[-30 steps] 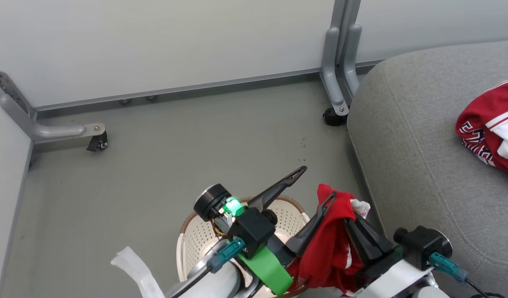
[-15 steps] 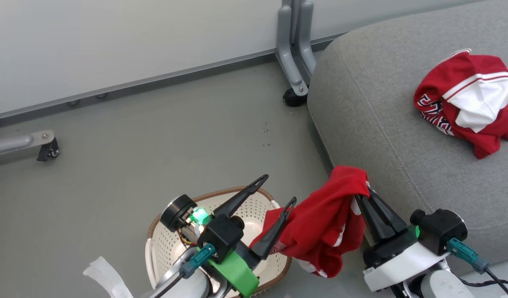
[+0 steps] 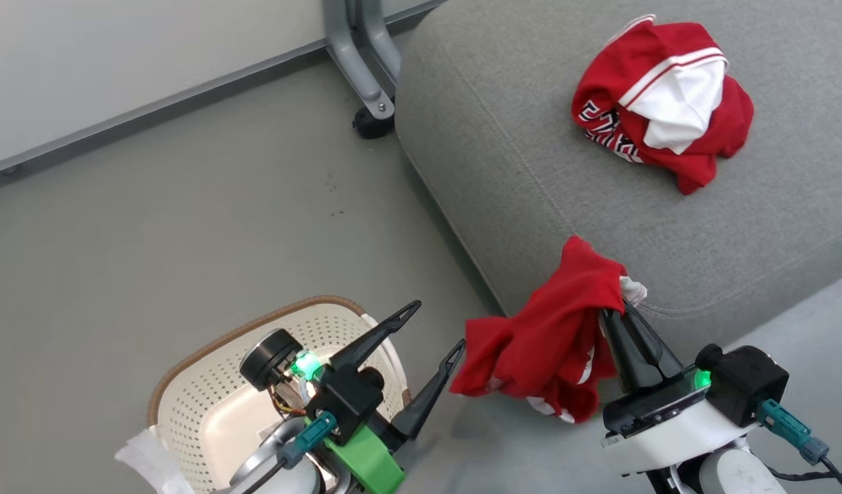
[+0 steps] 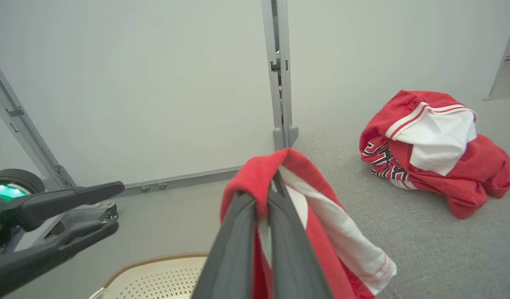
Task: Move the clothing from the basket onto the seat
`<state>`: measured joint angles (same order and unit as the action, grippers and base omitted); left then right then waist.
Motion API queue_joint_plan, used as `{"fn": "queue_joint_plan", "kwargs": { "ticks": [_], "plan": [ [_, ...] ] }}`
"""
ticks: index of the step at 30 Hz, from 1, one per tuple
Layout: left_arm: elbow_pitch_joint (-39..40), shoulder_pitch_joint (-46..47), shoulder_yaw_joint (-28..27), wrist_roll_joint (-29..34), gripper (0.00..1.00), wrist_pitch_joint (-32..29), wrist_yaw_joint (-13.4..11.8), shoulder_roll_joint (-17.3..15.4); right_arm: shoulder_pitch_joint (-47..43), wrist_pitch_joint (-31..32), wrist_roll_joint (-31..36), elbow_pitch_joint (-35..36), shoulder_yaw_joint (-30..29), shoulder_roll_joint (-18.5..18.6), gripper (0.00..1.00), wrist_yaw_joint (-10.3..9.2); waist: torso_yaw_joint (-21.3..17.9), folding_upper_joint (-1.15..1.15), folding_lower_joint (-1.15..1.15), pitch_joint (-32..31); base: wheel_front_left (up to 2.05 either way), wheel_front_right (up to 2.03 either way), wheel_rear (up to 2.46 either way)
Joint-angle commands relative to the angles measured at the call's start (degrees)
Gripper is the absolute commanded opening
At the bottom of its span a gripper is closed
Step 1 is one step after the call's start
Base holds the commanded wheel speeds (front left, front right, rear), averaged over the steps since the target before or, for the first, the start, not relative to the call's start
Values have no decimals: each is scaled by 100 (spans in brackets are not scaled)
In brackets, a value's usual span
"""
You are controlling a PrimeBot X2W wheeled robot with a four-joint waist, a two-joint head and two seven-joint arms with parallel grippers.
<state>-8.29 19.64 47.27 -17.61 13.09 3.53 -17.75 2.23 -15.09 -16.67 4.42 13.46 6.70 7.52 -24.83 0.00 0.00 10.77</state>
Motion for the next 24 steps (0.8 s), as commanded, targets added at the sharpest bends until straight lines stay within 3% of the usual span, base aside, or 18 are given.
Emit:
{"fn": "queue_joint_plan", "kwargs": {
  "ticks": [1, 16, 24],
  "plan": [
    [27, 42, 9, 32, 100, -46, 18, -100, -61, -10, 28, 74, -46, -54, 0, -7, -668, 0, 0, 491, 0, 0, 0],
    [-5, 644, 516, -96, 100, -285, 337, -128, -250, -10, 317, 1324, -1392, -336, 0, -7, -772, 0, 0, 1028, 0, 0, 0],
    [213, 858, 542, -67, 100, -433, 331, -307, 899, -10, 69, 1741, -2174, 118, 0, -8, -734, 0, 0, 1492, 0, 0, 0]
  ]
}}
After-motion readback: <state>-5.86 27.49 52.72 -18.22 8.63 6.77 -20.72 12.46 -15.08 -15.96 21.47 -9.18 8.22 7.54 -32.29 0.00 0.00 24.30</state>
